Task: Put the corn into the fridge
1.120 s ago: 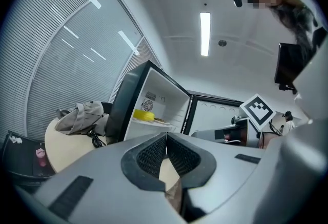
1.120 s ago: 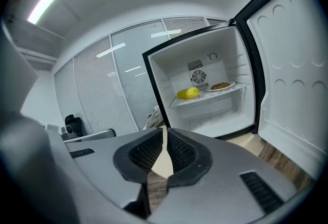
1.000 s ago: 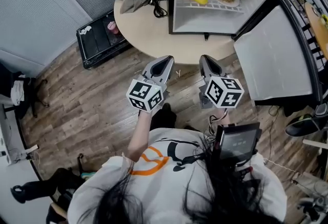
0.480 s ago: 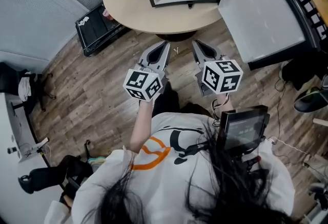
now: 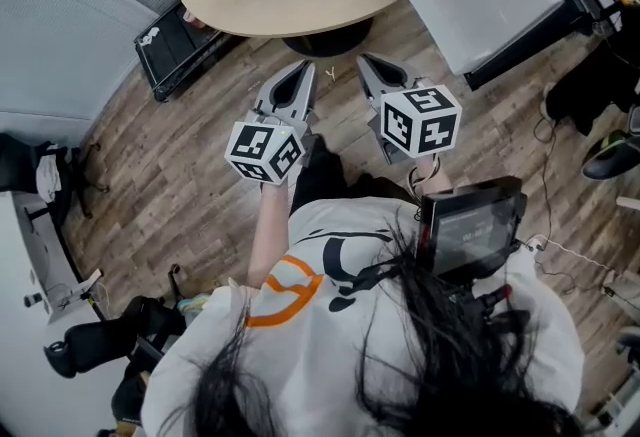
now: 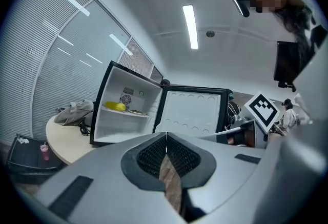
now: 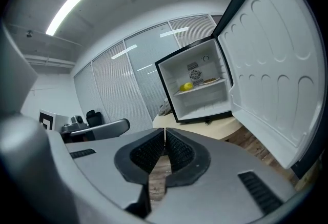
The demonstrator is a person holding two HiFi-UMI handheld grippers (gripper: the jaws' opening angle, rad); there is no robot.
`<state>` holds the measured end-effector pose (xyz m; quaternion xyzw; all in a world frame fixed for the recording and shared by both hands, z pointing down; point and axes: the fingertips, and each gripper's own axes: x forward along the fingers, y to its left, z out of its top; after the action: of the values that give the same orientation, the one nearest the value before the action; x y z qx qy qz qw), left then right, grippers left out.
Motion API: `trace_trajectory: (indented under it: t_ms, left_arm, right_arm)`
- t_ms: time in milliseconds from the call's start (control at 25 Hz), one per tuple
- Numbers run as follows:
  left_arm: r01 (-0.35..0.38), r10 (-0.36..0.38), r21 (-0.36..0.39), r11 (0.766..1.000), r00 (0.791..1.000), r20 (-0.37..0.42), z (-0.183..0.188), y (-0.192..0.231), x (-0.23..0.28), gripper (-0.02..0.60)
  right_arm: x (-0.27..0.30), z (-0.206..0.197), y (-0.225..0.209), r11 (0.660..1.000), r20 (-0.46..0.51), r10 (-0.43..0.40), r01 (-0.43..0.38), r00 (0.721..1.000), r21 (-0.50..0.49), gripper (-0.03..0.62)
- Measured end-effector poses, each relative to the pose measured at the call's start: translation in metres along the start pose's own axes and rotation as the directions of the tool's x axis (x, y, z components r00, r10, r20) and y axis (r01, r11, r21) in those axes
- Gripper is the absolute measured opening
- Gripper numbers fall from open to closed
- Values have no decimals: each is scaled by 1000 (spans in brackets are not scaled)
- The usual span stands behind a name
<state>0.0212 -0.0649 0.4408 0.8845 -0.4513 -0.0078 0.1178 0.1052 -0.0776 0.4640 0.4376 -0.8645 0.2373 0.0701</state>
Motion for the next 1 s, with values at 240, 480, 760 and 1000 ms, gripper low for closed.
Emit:
trace_trajectory:
  t_ms: [240,480,760,1000]
  left_arm:
    - [6,-6,8,1000,1000,4,2,-3,2,11]
    - [19,-19,13,1000,1000,0,4,-6,3,11]
    - [20,-20,20,1000,1000,-2,5,-4,3,11]
    - [6,-6,16,1000,1000,-14,1,-1,3,11]
  right_arm:
    - [-2,2,-2,1000,6,-1,1,1000,7,20]
    - [0,3,-2,1000,1,-6,6,1000,0,18]
    - [1,3,0,1000,2,-4,4,1000,5,18]
    - [1,0,-5,1000,-4,-16,16,1000,7,17]
